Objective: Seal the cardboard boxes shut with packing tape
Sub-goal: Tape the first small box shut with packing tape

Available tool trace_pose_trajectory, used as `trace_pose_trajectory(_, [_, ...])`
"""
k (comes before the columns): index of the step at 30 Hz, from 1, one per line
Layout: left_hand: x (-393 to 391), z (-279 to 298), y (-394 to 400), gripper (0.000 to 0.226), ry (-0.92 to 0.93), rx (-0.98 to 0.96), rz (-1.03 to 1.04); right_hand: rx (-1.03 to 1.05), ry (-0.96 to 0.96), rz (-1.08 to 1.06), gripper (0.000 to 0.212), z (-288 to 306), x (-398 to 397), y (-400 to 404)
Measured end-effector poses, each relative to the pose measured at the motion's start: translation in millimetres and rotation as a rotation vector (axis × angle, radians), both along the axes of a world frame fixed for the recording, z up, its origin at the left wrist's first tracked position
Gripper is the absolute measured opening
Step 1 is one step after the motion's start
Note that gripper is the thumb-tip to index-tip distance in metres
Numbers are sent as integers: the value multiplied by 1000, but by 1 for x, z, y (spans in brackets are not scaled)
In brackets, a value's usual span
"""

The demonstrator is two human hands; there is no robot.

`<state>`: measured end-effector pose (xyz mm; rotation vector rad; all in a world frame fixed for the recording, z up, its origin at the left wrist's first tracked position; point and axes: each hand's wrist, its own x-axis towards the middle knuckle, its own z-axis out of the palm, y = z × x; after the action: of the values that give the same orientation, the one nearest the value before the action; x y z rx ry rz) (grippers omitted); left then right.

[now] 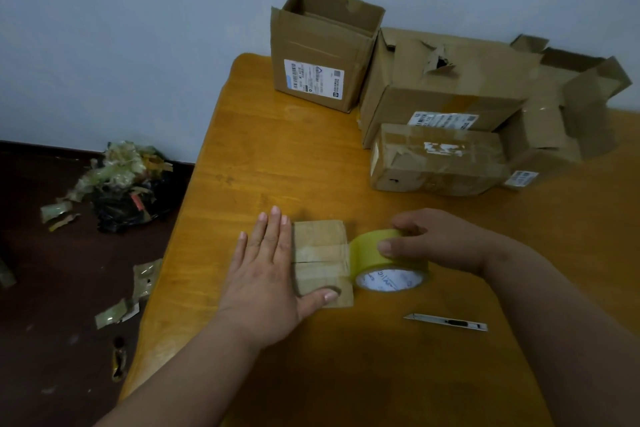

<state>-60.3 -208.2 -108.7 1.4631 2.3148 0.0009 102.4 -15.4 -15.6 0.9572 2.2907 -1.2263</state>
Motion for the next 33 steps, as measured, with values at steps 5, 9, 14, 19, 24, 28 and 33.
trace_pose_trajectory(5, [-4,-2,-2,122,1,-20,10,248,-163,190,39,-19,3,9])
trace_pose_trajectory(9, [-3,-2,-1,121,5,-34,11,330,-217,193,42,-40,10,6])
trace_pose_trajectory(14, [0,-1,0,122,-4,-45,14,436,-241,165,60,-61,11,-2])
trace_pose_trajectory(19, [1,5,2,122,13,-86,26,521,-276,164,57,-74,4,-14])
trace_pose_trajectory(24, [10,23,18,121,122,-122,-56,590,-217,141,48,-81,-10,-32])
trace_pose_trajectory(28, [20,14,29,117,53,-101,-216,609,-164,116,46,-83,-15,-39])
trace_pose_trajectory(33, [16,5,30,111,11,-91,-258,554,-146,111,38,-83,-17,-38])
